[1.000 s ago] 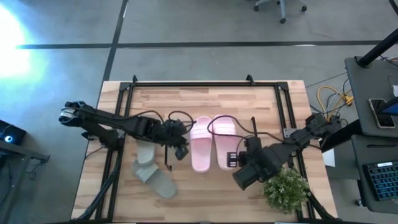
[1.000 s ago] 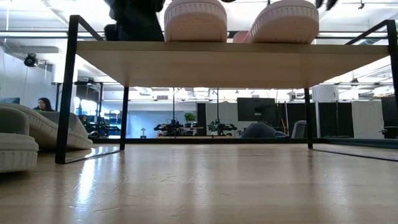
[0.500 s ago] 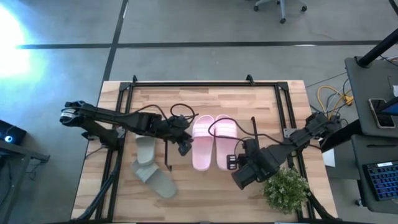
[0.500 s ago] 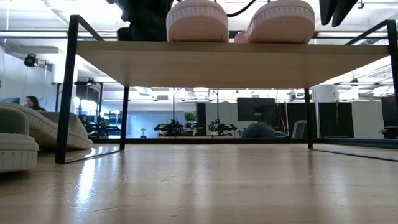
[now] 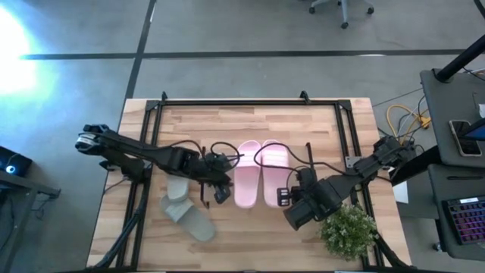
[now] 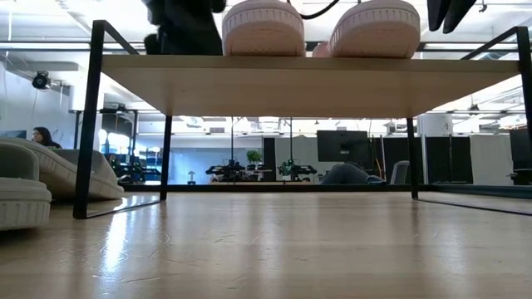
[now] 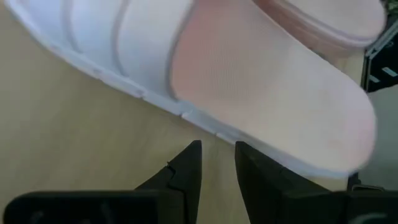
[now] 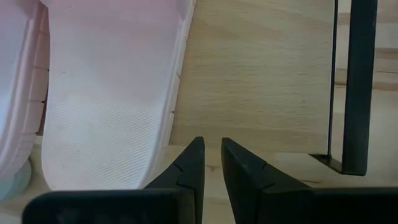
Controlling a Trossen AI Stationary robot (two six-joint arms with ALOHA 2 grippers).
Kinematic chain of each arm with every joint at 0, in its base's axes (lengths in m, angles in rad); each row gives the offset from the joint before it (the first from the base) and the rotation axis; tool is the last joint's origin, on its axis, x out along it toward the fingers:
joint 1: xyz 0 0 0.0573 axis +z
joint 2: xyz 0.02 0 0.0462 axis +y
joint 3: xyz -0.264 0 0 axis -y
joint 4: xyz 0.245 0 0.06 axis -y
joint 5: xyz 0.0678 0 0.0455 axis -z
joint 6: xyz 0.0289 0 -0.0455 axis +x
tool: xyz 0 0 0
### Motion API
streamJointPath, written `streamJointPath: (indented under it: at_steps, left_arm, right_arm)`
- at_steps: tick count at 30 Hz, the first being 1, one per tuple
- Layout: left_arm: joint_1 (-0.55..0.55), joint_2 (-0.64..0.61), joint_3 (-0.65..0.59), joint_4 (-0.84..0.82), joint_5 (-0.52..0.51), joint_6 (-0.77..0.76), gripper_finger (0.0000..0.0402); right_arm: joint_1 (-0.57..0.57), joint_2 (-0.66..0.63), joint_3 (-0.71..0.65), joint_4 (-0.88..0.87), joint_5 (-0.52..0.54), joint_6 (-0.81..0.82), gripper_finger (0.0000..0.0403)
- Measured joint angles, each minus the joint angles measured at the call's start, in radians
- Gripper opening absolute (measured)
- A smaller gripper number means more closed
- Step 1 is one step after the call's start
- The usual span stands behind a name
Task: Pick and place slides into the shelf
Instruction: Put the pink slide on the shelf
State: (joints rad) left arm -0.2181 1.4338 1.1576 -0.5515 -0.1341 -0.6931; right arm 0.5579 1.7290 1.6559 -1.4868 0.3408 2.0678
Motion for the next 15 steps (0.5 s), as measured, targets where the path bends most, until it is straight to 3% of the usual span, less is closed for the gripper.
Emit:
streamJointPath:
  at_steps: [5, 15]
  left_arm:
    - [-0.009, 0.054, 0.007, 0.023, 0.003, -0.001, 0.0082]
    - [-0.014, 0.04, 0.026, 0.019, 0.027, -0.004, 0.0082]
  right_arm:
    - [-0.002, 0.0, -0.02, 0.004, 0.01, -0.021, 0.0047]
    - [-0.071, 0.002, -0.045, 0.036, 0.013, -0.131, 0.0047]
